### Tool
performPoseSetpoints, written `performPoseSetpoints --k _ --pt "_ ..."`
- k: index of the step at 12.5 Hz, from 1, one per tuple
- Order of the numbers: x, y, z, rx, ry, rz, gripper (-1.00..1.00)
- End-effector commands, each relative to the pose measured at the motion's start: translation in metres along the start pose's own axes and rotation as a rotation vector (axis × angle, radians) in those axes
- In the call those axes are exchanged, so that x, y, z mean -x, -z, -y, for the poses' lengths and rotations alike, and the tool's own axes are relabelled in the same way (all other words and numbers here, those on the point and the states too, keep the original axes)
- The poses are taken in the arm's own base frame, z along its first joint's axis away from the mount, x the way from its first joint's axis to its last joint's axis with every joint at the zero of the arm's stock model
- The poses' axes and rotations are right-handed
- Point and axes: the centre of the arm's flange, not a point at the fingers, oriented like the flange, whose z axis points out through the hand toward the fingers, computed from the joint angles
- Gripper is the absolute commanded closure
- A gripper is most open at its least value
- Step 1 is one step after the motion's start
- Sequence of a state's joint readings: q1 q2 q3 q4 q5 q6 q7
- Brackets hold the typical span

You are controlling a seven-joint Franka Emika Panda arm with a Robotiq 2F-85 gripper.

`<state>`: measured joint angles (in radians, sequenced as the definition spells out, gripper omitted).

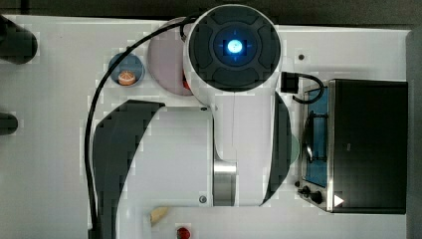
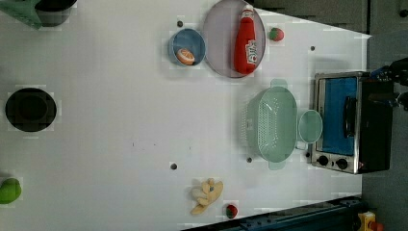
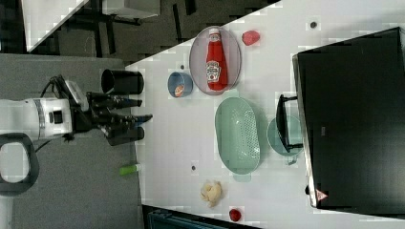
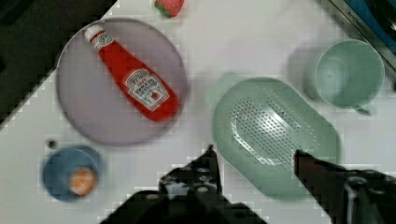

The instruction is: Drag strainer right to left.

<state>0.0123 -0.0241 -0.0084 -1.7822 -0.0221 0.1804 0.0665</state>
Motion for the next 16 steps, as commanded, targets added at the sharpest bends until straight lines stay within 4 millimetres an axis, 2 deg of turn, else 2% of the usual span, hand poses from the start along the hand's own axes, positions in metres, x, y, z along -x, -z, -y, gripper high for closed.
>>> performPoseSetpoints --k 1,3,4,6,9,13,16 --pt "0.049 0.098 -0.098 -0.035 -0.223 0.000 -0.60" --pt "0.049 0.091 -0.098 -0.023 -0.224 0.009 -0.99" --pt "0.049 0.081 -0.097 -0.006 -0.223 0.022 -1.00" --pt "0.048 0.046 -0.095 0.041 -0.239 0.058 -1.00" --pt "0.040 -0.027 -0.083 0.067 -0.330 0.071 -1.00" --pt "0.035 -0.145 -0.068 0.064 -0.473 0.057 -1.00" --pt "0.039 -0.224 -0.061 0.054 -0.560 0.044 -1.00"
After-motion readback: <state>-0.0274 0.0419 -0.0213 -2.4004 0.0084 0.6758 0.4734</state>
